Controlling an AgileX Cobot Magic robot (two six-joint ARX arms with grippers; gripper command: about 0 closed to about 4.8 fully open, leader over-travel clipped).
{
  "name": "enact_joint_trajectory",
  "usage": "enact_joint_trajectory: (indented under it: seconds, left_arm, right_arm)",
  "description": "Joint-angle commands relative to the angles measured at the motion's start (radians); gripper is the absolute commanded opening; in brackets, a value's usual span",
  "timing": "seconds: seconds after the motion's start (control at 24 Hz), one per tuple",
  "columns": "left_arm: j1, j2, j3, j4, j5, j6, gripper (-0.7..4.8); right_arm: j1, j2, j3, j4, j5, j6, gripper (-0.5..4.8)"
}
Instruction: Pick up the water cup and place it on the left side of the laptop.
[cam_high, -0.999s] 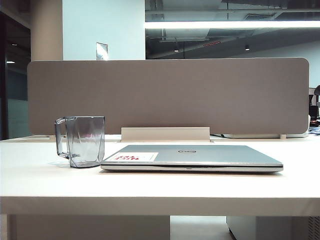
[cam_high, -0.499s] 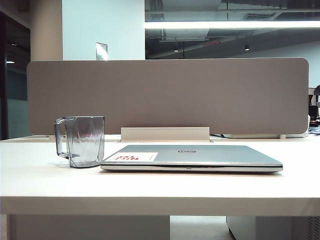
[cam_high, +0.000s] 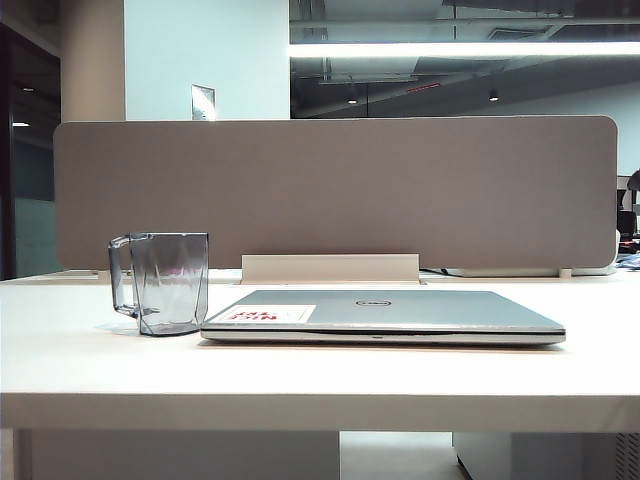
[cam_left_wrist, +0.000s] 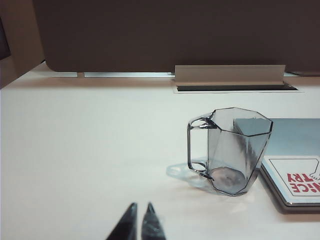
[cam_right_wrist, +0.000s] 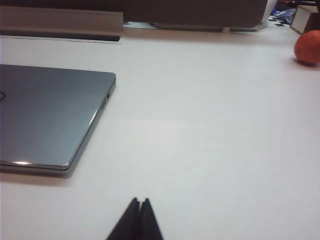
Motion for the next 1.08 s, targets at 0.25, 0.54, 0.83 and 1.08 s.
enact_joint_trajectory:
  seconds: [0.25,0.54,0.83,1.08]
  left_arm:
    - [-0.002,0.001,0.003,0.012,-0.071,-0.06,0.16]
    - [-0.002,0.001,0.003,0.0,-0.042,-0.06,0.18]
    - [-0.002,0.001,0.003,-0.046,-0.042,-0.063,0.22]
    - [-0.002,0.001,0.003,-0.048,-0.042,-0.063,0.22]
  right_arm:
    - [0.0,-0.002,-0.004,0.009,0.001,0.0,-0.05]
    - [0.0,-0.002,-0.004,0.009,0.001,0.0,-0.05]
    - [0.0,-0.002,-0.004,0.009,0.001,0.0,-0.05]
    - [0.0,-0.002,-0.004,0.009,0.001,0.0,-0.05]
